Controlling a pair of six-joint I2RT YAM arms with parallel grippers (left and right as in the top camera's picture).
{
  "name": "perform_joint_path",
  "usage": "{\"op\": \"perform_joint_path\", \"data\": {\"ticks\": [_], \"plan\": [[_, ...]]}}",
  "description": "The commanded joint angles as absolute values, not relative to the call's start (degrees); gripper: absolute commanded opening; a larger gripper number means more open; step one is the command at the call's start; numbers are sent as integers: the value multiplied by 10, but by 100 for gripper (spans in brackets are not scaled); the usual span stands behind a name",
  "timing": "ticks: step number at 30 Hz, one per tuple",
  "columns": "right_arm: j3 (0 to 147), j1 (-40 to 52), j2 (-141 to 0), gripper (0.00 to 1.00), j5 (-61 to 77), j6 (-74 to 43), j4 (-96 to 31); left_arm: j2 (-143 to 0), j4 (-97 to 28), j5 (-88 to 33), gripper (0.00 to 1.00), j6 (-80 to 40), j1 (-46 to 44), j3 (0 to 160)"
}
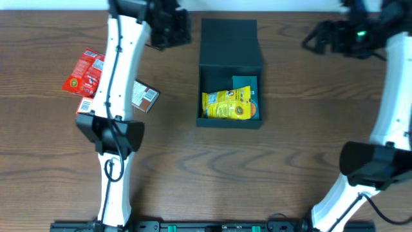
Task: Pack container
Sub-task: 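Reach the right gripper into the box and lift the yellow bag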
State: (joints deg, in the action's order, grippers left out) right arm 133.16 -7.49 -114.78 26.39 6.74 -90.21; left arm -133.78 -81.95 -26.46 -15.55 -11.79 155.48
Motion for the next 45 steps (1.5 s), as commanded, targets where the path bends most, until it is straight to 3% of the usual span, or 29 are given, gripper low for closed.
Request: {"op": "perform_joint_path", "data": {"ticks": [1,5,12,19,30,41,45], "plan": [[1286,-24,-1142,98,277,82,-903,-1323,-810,-240,22,-117,-73,1554],[1203,32,-1143,92,281,84,-876,-1323,-801,-239,53,-100,-13,1554],[1038,94,-1143,73,349,81,-771,-1323,-805,-240,75,-20,62,1554],[955,99,-1143,72,340,4,-671,-1323,-805,-240,79,18,69,1554],[929,117,-1144,66,247,-74,-677,-1323,-803,-240,80,18,68,1554],[902,124,-1145,69,243,-79,-669,-1323,-802,-240,80,29,68,1554],[874,124,-1145,64,284,-79,-638,-1323,-799,-240,80,28,68,1554]]}}
